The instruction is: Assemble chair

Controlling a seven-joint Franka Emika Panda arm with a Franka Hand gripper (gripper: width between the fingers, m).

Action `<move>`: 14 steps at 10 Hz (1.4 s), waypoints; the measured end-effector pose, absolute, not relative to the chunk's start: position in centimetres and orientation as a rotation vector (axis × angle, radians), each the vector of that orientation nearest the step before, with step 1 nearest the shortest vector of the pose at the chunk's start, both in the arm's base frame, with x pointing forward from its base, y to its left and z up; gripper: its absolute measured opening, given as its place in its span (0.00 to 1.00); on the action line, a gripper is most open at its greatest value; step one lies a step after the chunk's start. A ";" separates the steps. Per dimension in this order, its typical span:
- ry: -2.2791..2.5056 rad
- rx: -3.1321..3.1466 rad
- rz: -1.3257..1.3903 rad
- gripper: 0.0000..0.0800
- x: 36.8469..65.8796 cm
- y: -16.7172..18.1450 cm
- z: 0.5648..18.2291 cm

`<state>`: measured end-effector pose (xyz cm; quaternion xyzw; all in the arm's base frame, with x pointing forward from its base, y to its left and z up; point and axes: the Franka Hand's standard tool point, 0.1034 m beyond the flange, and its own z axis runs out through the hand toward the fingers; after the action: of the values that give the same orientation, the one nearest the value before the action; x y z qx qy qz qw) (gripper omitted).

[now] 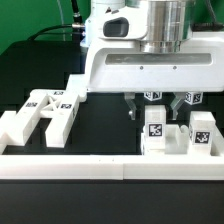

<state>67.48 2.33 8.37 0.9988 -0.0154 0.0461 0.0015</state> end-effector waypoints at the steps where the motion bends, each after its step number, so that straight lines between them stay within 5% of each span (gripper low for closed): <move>1: -0.048 3.135 0.145 0.36 67.5 2.3 8.4; 5: -0.159 3.137 0.145 0.36 67.5 2.4 8.4; 14: -1.499 2.815 0.125 0.36 67.4 3.5 8.2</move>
Offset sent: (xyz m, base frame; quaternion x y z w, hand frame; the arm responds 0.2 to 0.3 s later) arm 0.0000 0.0000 0.0000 0.0000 0.0000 0.0650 0.9979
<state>67.36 3.53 8.23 0.8818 -0.4694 0.0392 -0.0248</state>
